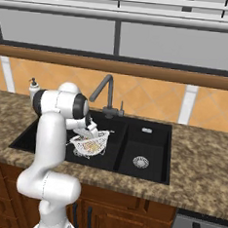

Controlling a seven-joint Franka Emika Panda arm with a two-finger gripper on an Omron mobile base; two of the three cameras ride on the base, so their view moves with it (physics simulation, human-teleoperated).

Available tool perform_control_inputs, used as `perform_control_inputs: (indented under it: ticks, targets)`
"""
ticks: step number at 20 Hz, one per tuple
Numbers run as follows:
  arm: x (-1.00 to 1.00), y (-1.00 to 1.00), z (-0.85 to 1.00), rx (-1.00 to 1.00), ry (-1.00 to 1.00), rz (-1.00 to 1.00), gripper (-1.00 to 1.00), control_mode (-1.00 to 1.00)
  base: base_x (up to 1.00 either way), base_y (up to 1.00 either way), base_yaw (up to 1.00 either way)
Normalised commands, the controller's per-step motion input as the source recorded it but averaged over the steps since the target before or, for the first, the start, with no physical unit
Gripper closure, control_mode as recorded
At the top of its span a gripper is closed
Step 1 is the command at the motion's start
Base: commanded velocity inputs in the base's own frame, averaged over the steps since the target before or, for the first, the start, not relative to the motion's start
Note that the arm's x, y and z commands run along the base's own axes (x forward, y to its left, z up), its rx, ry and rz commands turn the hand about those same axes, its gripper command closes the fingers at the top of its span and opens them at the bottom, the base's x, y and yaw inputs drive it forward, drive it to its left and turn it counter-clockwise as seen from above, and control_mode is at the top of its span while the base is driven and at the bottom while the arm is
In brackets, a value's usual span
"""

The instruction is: Put the colander in the sink, put the peach, mango, mango in the colander, and turn on the sink faucet and pour water over the colander.

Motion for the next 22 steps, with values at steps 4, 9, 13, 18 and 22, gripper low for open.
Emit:
perform_control_inputs:
  ticks: [4, 9, 13, 18, 22]
  targets:
    - [-0.08, -0.08, 0.0, 0.0, 0.0, 0.0, -1.0, -1.0, 0.0, 0.0, 0.0]
    - [-0.34, -0.2, 0.0, 0.0, 0.0, -0.04, -1.0, -1.0, 0.0, 0.0, 0.0]
    - [-0.25, -0.25, 0.0, 0.0, 0.0, -0.06, -1.0, -1.0, 0.0, 0.0, 0.0]
    - [-0.04, 0.0, 0.48, 0.0, -0.05, -0.02, -1.0, -1.0, 0.0, 0.0, 0.0]
    - [-0.05, 0.0, 0.78, 0.0, 0.0, 0.0, -1.0, -1.0, 0.0, 0.0, 0.0]
